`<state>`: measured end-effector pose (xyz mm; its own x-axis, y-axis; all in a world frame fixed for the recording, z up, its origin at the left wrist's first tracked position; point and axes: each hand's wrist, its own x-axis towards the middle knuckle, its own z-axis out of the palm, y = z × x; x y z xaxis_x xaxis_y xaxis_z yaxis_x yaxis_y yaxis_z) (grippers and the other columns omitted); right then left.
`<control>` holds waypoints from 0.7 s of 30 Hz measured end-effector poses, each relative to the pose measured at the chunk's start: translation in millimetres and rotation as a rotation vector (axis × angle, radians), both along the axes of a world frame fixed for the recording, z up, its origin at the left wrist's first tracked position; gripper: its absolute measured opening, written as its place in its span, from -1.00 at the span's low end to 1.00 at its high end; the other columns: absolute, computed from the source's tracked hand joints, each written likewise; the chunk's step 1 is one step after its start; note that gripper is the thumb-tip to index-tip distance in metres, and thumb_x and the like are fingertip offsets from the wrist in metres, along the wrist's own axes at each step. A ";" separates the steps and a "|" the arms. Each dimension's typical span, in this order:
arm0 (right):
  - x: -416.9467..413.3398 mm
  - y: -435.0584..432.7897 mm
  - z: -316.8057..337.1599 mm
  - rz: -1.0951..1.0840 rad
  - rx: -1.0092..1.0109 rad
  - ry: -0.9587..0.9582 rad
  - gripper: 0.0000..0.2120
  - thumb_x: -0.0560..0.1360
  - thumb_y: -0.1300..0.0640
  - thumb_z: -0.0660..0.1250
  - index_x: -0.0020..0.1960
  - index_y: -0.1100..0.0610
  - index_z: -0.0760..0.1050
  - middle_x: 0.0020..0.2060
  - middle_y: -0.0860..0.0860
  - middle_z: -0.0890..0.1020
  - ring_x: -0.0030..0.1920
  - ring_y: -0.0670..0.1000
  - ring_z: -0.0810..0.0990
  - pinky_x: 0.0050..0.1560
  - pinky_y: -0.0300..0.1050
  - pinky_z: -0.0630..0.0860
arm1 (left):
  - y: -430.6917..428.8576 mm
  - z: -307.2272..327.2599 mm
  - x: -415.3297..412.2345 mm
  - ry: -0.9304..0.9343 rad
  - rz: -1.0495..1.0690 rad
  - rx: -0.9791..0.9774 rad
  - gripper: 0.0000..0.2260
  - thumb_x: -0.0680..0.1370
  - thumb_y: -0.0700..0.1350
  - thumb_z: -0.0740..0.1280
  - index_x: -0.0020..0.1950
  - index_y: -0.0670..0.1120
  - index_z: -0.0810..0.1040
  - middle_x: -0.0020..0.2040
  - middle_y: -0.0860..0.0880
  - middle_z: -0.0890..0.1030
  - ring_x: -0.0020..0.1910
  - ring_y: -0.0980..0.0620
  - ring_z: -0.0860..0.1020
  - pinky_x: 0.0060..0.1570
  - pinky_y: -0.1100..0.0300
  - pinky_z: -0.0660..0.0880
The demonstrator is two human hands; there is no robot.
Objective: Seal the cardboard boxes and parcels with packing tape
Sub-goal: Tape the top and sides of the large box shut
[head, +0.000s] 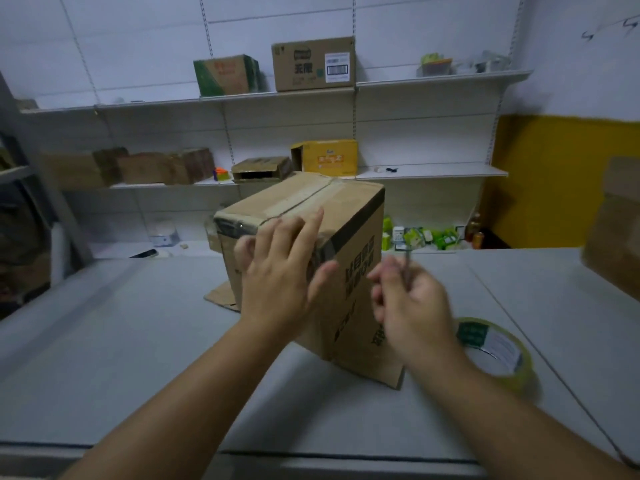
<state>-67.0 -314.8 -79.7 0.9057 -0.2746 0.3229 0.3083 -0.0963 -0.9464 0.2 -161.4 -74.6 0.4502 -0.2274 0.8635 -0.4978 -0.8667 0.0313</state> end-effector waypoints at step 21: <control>57.0 58.5 -45.3 -0.238 -0.027 -0.199 -0.44 0.37 -0.40 0.18 0.21 -0.06 0.43 0.15 0.05 0.50 0.14 -0.12 0.51 0.21 -0.05 0.49 | 9.3 19.8 22.9 0.029 -0.372 -0.423 -0.61 0.62 0.01 0.01 0.28 -0.07 0.52 0.24 -0.03 0.52 0.29 0.11 0.37 0.29 0.09 0.30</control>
<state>-10.0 -256.3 -124.9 0.7352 -0.4607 0.4972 0.4529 -0.2119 -0.8660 23.1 -152.1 -54.7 0.4306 -0.0121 0.9025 -0.7612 -0.5422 0.3559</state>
